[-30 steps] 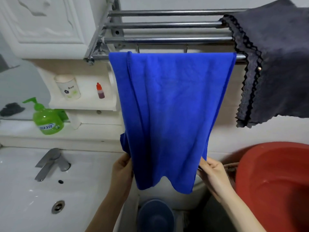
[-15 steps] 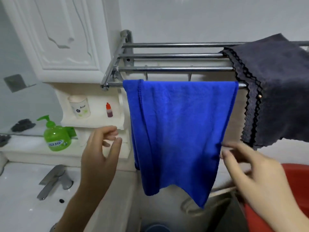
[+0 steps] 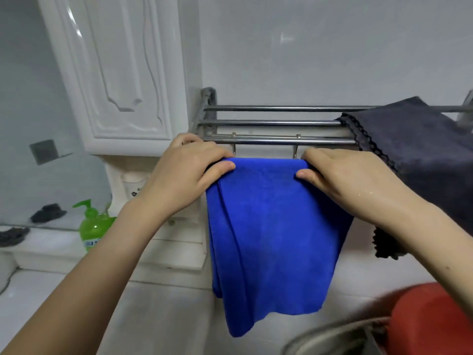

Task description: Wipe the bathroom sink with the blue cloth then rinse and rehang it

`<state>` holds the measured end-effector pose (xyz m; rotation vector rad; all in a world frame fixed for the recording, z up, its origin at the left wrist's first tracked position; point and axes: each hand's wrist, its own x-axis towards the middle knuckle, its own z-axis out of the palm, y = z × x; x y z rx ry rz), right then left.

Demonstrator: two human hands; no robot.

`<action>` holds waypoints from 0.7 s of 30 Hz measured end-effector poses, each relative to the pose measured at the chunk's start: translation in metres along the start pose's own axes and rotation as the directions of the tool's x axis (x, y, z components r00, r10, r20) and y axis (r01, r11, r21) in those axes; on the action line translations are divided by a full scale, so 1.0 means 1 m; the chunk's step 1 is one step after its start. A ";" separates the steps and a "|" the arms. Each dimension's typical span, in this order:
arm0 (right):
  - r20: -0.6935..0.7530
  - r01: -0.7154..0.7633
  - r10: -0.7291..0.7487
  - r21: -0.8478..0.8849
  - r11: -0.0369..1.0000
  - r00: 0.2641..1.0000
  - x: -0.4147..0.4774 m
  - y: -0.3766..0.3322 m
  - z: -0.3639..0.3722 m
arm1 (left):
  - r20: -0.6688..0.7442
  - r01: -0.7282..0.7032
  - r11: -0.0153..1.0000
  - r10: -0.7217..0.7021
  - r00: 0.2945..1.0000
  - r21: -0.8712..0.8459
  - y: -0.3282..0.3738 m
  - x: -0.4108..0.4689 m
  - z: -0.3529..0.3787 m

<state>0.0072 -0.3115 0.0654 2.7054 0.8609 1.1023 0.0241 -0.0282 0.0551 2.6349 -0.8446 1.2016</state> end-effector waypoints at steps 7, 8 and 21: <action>0.014 -0.030 0.030 0.002 1.000 0.999 -0.012 0.007 -0.008 | -0.038 0.013 1.000 -0.012 0.999 0.015 -0.028 -0.015 -0.010; 0.010 -0.034 0.034 0.001 0.999 0.999 -0.013 0.007 -0.008 | -0.058 0.005 0.999 -0.003 0.998 0.037 -0.032 -0.017 -0.010; -0.011 -0.088 0.089 0.080 0.993 0.996 -0.012 0.000 -0.003 | -0.053 -0.003 0.997 -0.001 0.999 -0.072 -0.042 -0.021 -0.005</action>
